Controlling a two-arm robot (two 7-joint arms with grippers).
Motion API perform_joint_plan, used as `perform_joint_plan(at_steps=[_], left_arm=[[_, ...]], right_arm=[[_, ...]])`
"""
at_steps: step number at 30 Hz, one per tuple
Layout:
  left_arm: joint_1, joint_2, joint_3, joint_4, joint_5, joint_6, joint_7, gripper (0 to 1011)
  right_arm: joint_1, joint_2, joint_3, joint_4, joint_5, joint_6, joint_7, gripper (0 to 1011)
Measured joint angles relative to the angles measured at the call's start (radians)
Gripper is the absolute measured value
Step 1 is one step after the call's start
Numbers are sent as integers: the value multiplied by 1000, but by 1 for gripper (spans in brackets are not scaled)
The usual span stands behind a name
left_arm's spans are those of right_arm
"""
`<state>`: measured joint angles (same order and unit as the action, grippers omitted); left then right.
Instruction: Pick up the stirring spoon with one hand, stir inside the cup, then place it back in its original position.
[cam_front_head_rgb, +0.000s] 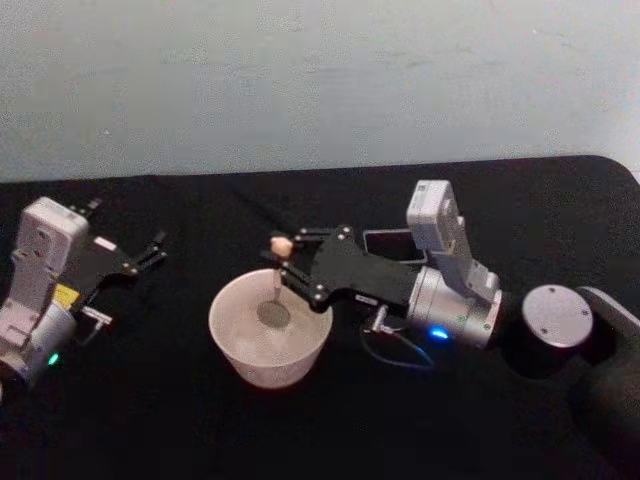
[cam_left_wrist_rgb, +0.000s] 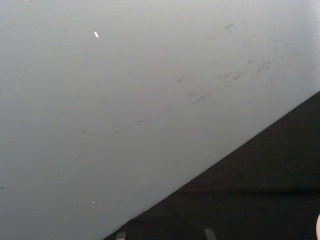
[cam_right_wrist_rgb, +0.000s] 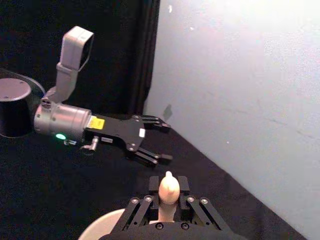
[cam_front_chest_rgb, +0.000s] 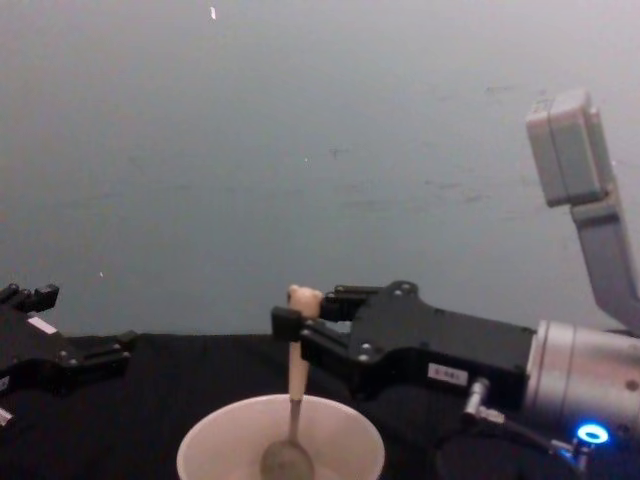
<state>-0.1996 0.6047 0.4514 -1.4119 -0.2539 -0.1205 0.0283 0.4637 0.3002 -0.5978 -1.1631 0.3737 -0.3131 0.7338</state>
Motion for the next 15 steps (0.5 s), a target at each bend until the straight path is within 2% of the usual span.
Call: perform_joint_plan(at_steps=[7, 15], left_arm=[[0, 0, 0, 0, 0, 0, 0, 1001], [0, 0, 0, 0, 0, 0, 0, 1001]], right_arm=[[-15, 21, 16, -18, 1, -1, -1, 213], [-58, 62, 31, -78, 15, 8, 5, 213]])
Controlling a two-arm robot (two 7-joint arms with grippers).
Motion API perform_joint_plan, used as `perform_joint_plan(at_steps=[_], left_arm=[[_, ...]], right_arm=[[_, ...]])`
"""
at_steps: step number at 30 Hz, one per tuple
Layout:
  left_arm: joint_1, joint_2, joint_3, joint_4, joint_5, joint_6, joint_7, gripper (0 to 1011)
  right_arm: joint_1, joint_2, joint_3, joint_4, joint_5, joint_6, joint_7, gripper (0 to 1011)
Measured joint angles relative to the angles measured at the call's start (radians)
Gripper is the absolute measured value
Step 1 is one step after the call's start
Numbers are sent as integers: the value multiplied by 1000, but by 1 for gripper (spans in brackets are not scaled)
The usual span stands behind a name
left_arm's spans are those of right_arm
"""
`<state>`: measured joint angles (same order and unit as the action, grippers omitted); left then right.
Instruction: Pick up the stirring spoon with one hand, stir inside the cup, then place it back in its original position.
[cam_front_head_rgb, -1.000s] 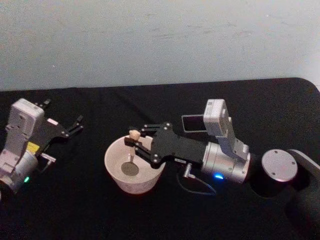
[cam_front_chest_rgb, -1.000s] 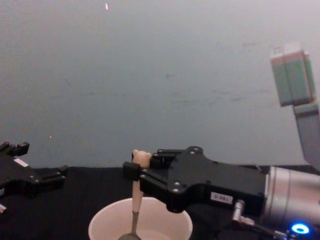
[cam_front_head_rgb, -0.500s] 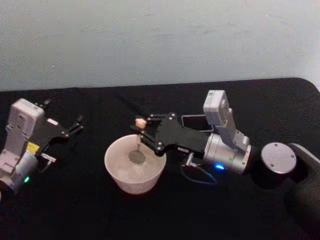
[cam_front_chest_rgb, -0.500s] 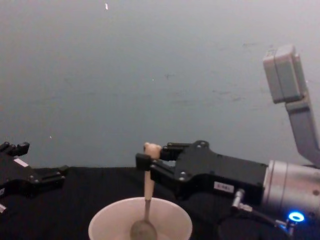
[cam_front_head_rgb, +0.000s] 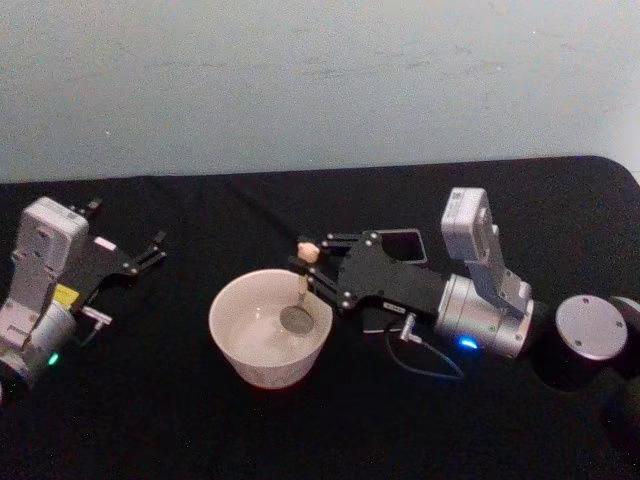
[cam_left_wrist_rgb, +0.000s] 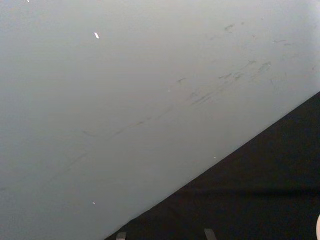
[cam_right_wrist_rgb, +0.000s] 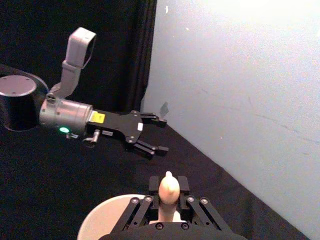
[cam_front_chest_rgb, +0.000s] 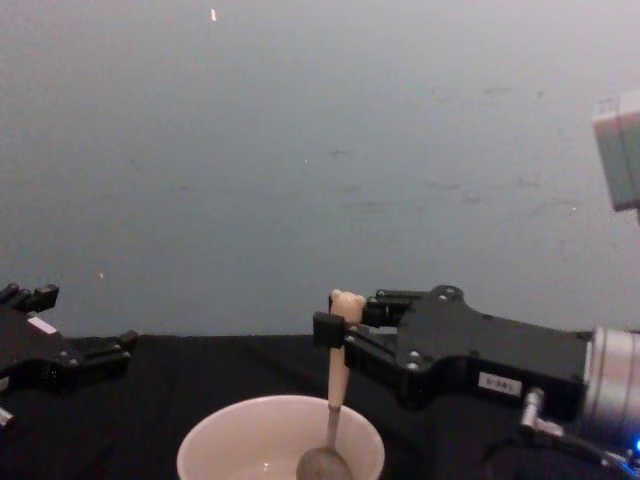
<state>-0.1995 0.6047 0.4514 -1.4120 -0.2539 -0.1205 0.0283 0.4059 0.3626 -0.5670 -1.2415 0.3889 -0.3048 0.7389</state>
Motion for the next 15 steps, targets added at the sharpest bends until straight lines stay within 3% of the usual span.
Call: perform_joint_plan(at_steps=[8, 15], left_arm=[[0, 0, 0, 0, 0, 0, 0, 1001], [0, 0, 0, 0, 0, 0, 0, 1001]], right_arm=[[-43, 32, -5, -70, 16, 18, 18, 213], [-54, 33, -22, -97, 26, 25, 31, 213]])
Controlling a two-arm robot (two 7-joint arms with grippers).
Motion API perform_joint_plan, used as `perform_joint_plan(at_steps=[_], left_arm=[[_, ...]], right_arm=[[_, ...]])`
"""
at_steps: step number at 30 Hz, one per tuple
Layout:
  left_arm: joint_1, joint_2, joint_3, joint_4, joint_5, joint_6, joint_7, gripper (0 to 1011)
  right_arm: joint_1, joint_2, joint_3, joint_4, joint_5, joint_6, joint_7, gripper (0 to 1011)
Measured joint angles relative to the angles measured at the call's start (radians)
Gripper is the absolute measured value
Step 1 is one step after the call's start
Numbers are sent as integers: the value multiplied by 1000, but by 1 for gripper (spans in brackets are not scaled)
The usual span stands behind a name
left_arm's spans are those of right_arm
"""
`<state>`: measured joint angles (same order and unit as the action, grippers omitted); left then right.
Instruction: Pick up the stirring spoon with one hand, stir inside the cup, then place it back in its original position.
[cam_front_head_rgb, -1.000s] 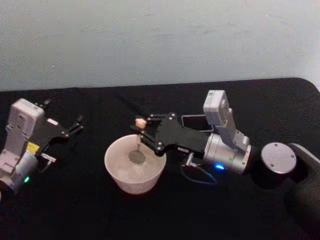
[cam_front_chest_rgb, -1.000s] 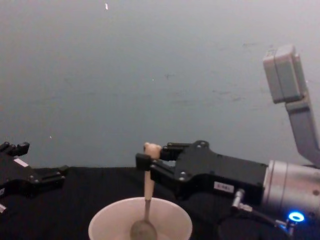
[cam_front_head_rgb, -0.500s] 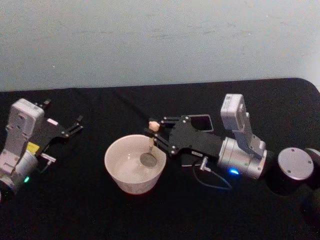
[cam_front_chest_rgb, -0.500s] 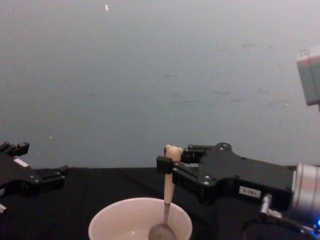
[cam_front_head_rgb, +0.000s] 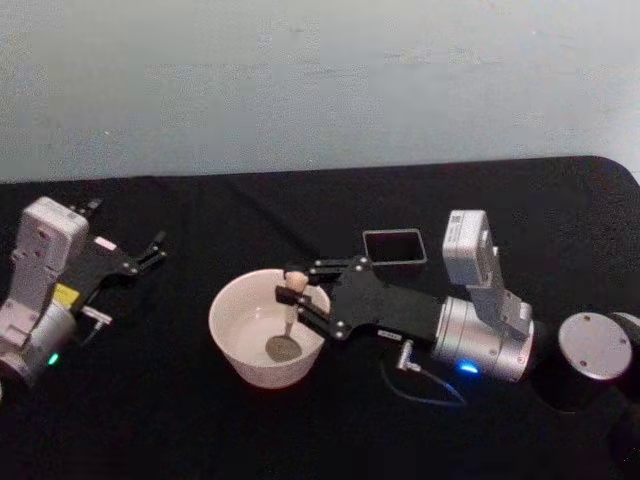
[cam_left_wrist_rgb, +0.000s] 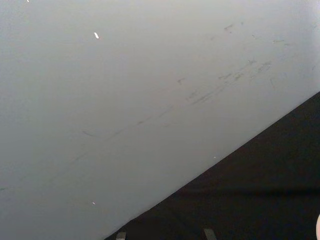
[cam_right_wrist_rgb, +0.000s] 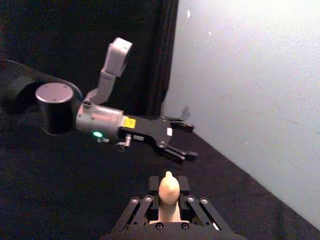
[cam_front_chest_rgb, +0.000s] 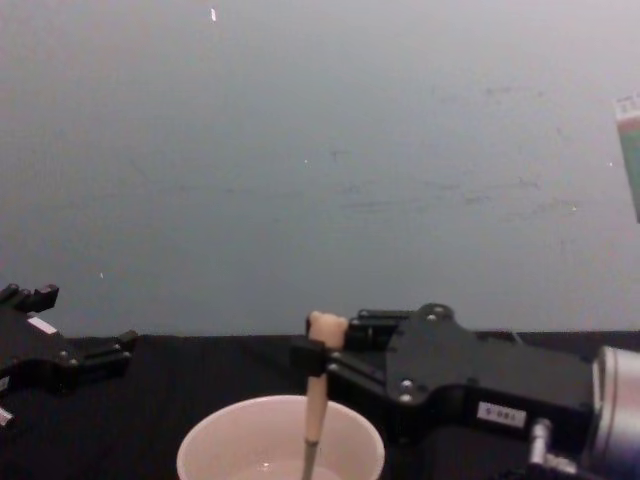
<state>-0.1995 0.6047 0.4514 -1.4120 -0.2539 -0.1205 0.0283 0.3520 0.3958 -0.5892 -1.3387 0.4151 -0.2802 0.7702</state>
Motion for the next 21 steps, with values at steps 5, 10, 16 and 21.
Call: perform_joint_plan(at_steps=[5, 10, 16, 21], left_arm=[[0, 0, 0, 0, 0, 0, 0, 1001], [0, 0, 0, 0, 0, 0, 0, 1001], [0, 0, 0, 0, 0, 0, 0, 1001], [0, 0, 0, 0, 0, 0, 0, 1001]], right_arm=[[8, -13, -14, 4, 1, 2, 2, 213], [30, -38, -28, 33, -6, 1, -1, 213], [61, -69, -36, 81, -18, -7, -10, 213], [84, -88, -36, 116, -26, -14, -20, 213]])
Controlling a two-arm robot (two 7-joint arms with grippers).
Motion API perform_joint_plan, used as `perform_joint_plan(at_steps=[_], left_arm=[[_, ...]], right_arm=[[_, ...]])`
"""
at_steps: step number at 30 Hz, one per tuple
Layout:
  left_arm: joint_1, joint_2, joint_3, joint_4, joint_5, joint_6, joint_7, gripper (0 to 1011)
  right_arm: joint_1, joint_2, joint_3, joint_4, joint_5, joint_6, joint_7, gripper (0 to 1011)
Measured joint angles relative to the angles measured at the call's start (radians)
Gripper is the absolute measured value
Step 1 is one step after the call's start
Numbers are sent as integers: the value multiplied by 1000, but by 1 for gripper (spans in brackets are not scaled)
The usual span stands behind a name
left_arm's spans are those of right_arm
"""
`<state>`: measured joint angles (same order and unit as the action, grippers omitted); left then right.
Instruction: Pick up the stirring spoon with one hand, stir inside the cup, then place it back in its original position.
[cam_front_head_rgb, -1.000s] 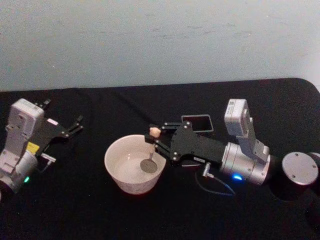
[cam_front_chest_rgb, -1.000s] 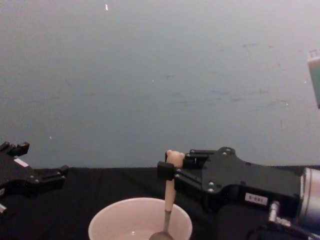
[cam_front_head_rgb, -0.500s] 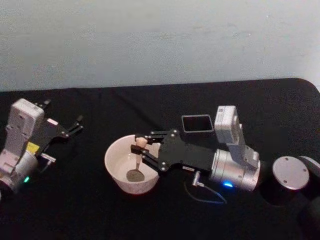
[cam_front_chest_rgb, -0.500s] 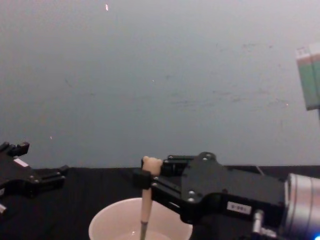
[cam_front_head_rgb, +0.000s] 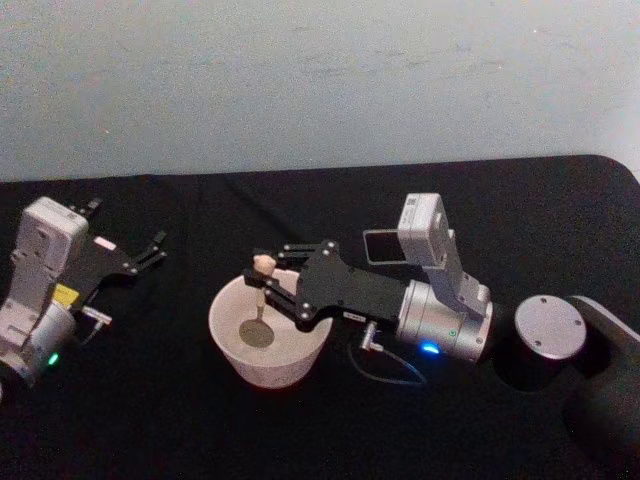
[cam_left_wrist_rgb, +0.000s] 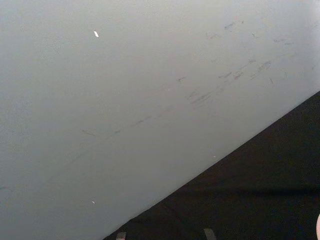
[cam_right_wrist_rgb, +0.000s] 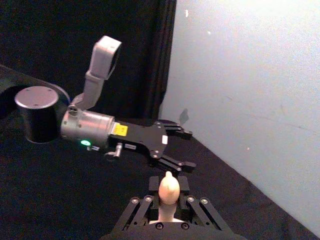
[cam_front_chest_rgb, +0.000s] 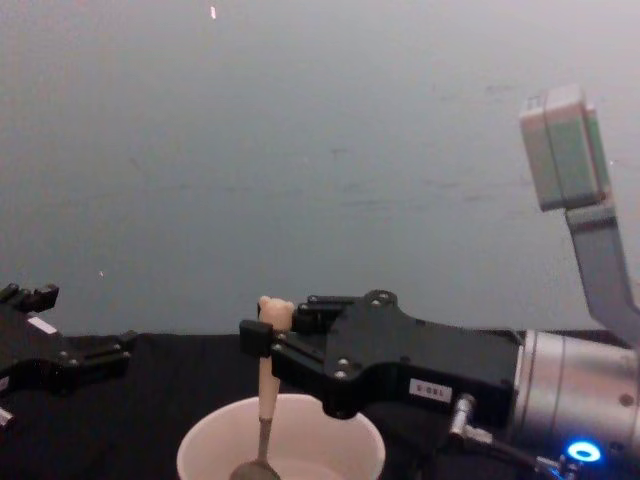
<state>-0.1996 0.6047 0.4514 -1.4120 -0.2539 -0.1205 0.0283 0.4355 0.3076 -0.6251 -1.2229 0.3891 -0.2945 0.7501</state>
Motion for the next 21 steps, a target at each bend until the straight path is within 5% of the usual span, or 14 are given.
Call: perform_joint_plan(at_steps=[11, 21], left_arm=[[0, 0, 0, 0, 0, 0, 0, 1001], [0, 0, 0, 0, 0, 0, 0, 1001]], right_arm=[[19, -9, 20, 40, -9, -9, -17, 213], [-2, 20, 49, 15, -5, -6, -27, 213]])
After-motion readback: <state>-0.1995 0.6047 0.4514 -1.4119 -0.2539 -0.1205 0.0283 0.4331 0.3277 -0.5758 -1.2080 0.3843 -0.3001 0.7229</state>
